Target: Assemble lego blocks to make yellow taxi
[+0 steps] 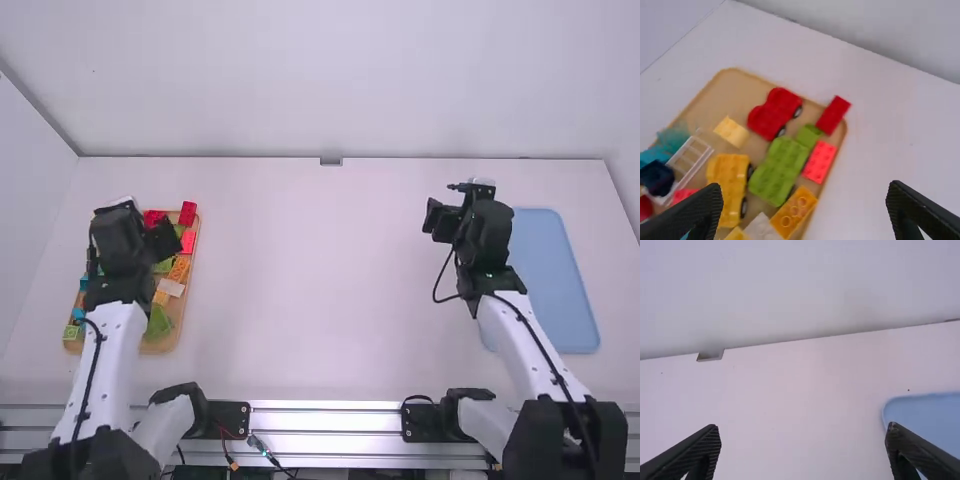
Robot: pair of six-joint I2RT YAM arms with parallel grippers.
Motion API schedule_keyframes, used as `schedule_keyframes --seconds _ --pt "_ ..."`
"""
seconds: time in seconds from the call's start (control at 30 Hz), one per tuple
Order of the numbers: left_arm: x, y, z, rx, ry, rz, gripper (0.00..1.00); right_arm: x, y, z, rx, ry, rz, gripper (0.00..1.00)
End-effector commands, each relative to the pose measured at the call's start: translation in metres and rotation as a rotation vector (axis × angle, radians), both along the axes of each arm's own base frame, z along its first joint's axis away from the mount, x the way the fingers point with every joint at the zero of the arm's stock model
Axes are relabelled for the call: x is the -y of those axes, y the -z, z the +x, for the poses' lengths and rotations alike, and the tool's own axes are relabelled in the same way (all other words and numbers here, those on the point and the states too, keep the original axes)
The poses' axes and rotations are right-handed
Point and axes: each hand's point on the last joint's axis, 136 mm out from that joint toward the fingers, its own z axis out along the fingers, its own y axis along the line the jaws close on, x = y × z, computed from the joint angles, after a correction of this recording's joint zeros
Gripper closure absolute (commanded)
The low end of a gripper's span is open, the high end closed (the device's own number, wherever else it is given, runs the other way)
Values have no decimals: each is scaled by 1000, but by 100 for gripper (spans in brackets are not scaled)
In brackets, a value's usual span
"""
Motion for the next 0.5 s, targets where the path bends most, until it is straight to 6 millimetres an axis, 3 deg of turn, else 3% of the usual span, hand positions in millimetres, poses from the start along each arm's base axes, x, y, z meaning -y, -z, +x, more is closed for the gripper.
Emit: schedule_keyframes --seconds 0.0,0.07,0.27,0.47 --pt "-24 -7 -3 1 -78 -34 9 -4 -11 15 18 6 36 9" --pt "-40 -6 -12 -45 -136 -55 7 -5 -8 21 9 5 40 7" --pt "-63 1 -21 -218 -148 -105 3 -6 -3 32 -4 6 47 3" --pt "-80 35 -17 -550 -111 -217 1 -6 -2 38 -5 7 50 1"
